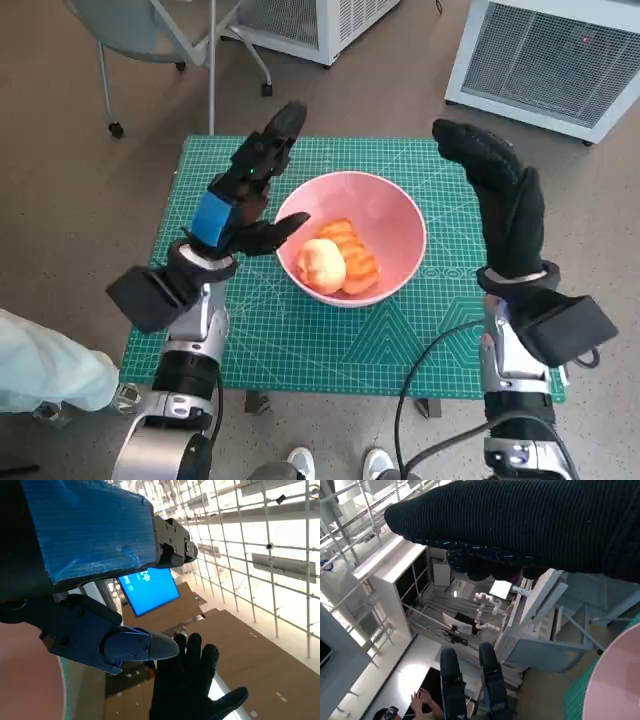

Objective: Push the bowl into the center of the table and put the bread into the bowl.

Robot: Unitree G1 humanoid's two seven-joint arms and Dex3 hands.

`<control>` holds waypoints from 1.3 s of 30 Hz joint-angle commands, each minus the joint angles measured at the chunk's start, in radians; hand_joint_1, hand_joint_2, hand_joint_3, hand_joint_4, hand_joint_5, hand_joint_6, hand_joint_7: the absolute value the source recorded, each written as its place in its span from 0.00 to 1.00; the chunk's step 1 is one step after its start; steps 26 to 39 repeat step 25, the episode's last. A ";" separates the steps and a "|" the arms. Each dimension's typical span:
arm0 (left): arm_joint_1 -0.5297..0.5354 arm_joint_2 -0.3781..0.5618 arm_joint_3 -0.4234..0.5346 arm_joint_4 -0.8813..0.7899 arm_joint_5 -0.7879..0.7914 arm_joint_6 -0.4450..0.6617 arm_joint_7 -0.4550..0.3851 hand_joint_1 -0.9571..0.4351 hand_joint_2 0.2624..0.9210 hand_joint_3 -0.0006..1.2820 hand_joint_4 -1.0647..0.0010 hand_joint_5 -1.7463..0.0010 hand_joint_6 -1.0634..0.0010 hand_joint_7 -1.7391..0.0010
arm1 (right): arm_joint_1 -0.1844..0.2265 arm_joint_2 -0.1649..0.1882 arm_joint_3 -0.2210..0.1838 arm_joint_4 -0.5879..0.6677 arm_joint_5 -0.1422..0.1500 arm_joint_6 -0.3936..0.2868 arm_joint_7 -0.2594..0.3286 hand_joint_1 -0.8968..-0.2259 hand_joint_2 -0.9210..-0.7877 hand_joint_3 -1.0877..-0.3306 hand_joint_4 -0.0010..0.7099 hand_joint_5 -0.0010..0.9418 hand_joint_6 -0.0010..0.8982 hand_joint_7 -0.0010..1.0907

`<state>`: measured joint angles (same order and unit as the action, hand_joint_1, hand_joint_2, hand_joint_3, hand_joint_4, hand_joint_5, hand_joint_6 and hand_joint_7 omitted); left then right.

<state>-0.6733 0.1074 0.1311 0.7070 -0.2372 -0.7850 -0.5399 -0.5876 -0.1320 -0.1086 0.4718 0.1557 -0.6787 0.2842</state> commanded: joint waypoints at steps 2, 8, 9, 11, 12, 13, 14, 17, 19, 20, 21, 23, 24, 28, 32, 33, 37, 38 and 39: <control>0.021 -0.005 -0.009 0.010 0.023 -0.025 0.022 0.27 1.00 0.26 0.94 1.00 0.81 1.00 | 0.003 0.009 0.001 0.038 0.012 -0.013 0.012 0.26 0.00 0.46 0.27 0.00 0.00 0.46; 0.032 0.003 -0.018 0.001 0.033 -0.028 0.024 0.25 1.00 0.26 0.94 1.00 0.83 1.00 | 0.003 0.008 0.005 0.054 -0.001 -0.012 0.009 0.27 0.00 0.46 0.26 0.00 0.00 0.46; 0.033 0.005 -0.017 -0.002 0.031 -0.027 0.021 0.25 1.00 0.26 0.93 1.00 0.83 1.00 | 0.004 0.006 0.006 0.053 -0.005 -0.012 0.008 0.27 0.00 0.46 0.25 0.00 0.00 0.46; 0.034 0.009 -0.016 -0.005 0.024 -0.023 0.014 0.25 1.00 0.25 0.93 1.00 0.83 1.00 | 0.005 0.002 0.008 0.052 -0.011 -0.012 0.006 0.27 0.00 0.46 0.25 0.00 0.00 0.46; 0.034 0.010 -0.016 -0.007 0.020 -0.020 0.010 0.26 1.00 0.25 0.93 1.00 0.83 1.00 | 0.006 0.000 0.009 0.051 -0.013 -0.011 0.006 0.27 0.00 0.45 0.24 0.00 0.00 0.46; 0.034 0.012 -0.015 -0.008 0.015 -0.016 0.006 0.26 1.00 0.25 0.93 1.00 0.83 1.00 | 0.006 -0.002 0.009 0.051 -0.014 -0.011 0.007 0.27 0.00 0.45 0.24 0.00 0.00 0.46; 0.033 0.012 -0.014 -0.008 0.012 -0.014 0.003 0.26 1.00 0.25 0.93 1.00 0.83 1.00 | 0.005 -0.003 0.009 0.052 -0.014 -0.012 0.008 0.27 0.00 0.45 0.24 0.00 0.00 0.46; 0.028 0.013 -0.013 -0.005 0.007 -0.012 -0.004 0.27 1.00 0.25 0.93 1.00 0.84 1.00 | 0.002 -0.005 0.009 0.051 -0.010 -0.013 0.010 0.27 0.00 0.44 0.23 0.00 0.00 0.45; 0.023 0.013 -0.011 0.000 0.004 -0.012 -0.009 0.27 1.00 0.25 0.93 1.00 0.84 1.00 | 0.001 -0.004 0.009 0.048 -0.009 -0.016 0.009 0.28 0.00 0.44 0.23 0.00 0.00 0.45; 0.021 0.013 -0.011 0.002 0.003 -0.012 -0.011 0.27 1.00 0.25 0.93 1.00 0.84 1.00 | 0.000 -0.003 0.010 0.048 -0.009 -0.018 0.009 0.28 0.00 0.44 0.22 0.00 0.00 0.44; 0.018 0.014 -0.011 0.005 0.003 -0.013 -0.013 0.27 1.00 0.25 0.93 1.00 0.84 1.00 | -0.002 -0.002 0.010 0.050 -0.010 -0.023 0.008 0.28 0.00 0.44 0.22 0.00 0.00 0.44; 0.013 0.014 -0.011 0.009 0.002 -0.013 -0.017 0.27 1.00 0.25 0.93 1.00 0.84 1.00 | -0.005 0.000 0.011 0.054 -0.013 -0.032 0.006 0.28 0.00 0.44 0.22 0.00 0.00 0.44; 0.012 0.014 -0.010 0.010 0.001 -0.013 -0.019 0.27 1.00 0.25 0.93 1.00 0.84 1.00 | -0.007 0.001 0.011 0.056 -0.015 -0.036 0.005 0.28 0.00 0.44 0.22 0.00 0.00 0.44; 0.010 0.013 -0.011 0.012 0.002 -0.015 -0.020 0.27 1.00 0.25 0.93 1.00 0.83 1.00 | -0.009 0.002 0.012 0.059 -0.015 -0.041 0.005 0.28 0.00 0.44 0.22 0.00 0.00 0.44; 0.010 0.013 -0.011 0.012 0.002 -0.015 -0.020 0.27 1.00 0.25 0.93 1.00 0.83 1.00 | -0.009 0.002 0.012 0.059 -0.015 -0.041 0.005 0.28 0.00 0.44 0.22 0.00 0.00 0.44; 0.010 0.013 -0.011 0.012 0.002 -0.015 -0.020 0.27 1.00 0.25 0.93 1.00 0.83 1.00 | -0.009 0.002 0.012 0.059 -0.015 -0.041 0.005 0.28 0.00 0.44 0.22 0.00 0.00 0.44; 0.010 0.013 -0.011 0.012 0.002 -0.015 -0.020 0.27 1.00 0.25 0.93 1.00 0.83 1.00 | -0.009 0.002 0.012 0.059 -0.015 -0.041 0.005 0.28 0.00 0.44 0.22 0.00 0.00 0.44; 0.010 0.013 -0.011 0.012 0.002 -0.015 -0.020 0.27 1.00 0.25 0.93 1.00 0.83 1.00 | -0.009 0.002 0.012 0.059 -0.015 -0.041 0.005 0.28 0.00 0.44 0.22 0.00 0.00 0.44; 0.010 0.013 -0.011 0.012 0.002 -0.015 -0.020 0.27 1.00 0.25 0.93 1.00 0.83 1.00 | -0.009 0.002 0.012 0.059 -0.015 -0.041 0.005 0.28 0.00 0.44 0.22 0.00 0.00 0.44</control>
